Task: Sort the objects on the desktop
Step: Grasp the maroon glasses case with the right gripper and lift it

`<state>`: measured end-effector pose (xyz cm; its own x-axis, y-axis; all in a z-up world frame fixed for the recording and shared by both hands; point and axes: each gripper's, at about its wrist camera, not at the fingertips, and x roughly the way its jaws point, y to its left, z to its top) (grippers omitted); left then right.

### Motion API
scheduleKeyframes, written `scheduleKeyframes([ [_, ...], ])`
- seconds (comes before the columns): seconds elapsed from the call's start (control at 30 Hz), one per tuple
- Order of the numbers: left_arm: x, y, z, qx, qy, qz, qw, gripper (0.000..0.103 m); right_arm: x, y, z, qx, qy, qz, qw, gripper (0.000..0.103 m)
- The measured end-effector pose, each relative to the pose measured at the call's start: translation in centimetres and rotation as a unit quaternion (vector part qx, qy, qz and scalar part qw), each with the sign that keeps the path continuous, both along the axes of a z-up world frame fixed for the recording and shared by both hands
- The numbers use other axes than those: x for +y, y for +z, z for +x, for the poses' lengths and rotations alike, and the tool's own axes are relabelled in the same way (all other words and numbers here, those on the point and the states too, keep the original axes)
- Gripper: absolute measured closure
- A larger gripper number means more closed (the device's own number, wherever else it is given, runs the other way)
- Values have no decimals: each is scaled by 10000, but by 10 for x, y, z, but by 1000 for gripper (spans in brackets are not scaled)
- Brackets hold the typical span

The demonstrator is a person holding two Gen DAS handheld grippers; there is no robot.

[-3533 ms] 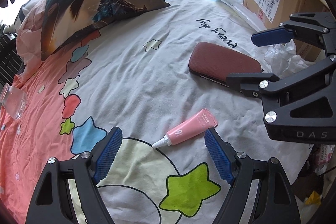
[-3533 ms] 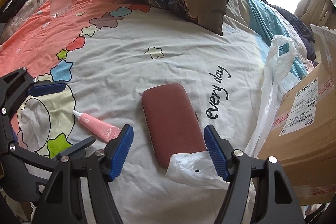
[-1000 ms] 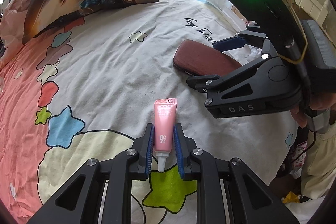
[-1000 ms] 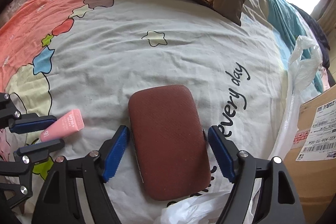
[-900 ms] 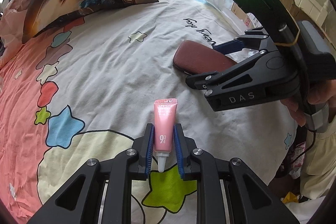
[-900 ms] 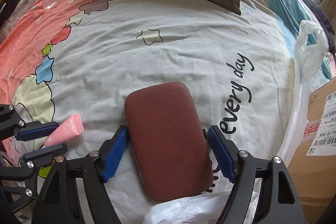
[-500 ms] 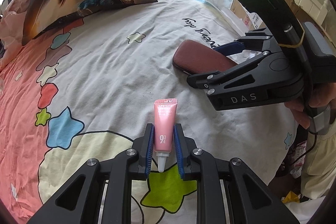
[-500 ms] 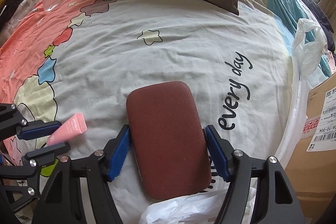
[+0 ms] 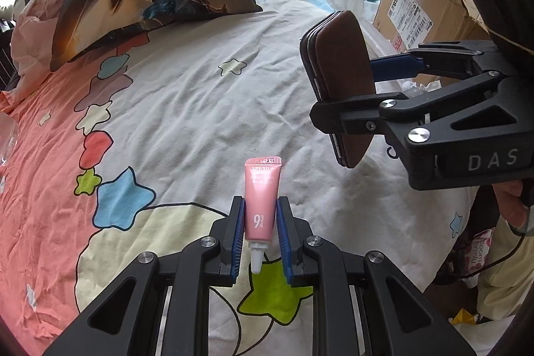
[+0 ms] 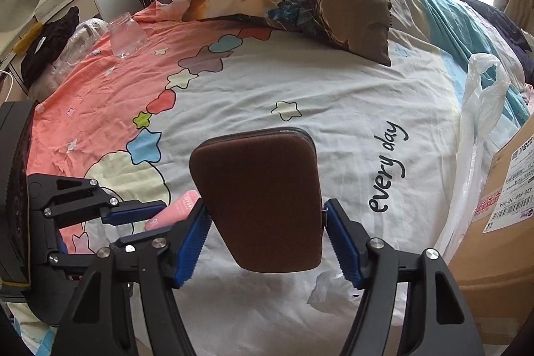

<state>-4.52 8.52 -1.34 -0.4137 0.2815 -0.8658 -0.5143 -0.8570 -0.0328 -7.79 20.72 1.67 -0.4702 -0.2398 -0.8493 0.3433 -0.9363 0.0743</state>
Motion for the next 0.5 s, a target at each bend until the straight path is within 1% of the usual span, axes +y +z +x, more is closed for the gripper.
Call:
scheduleKeyframes([
  [0.27, 1, 12, 6, 114, 17, -6, 9999, 84, 4, 19, 12, 249, -33, -77, 9997, 38],
  [0.5, 4, 23, 15, 220, -29, -54, 9997, 84, 9, 29, 20, 348, -91, -109, 9993, 38],
])
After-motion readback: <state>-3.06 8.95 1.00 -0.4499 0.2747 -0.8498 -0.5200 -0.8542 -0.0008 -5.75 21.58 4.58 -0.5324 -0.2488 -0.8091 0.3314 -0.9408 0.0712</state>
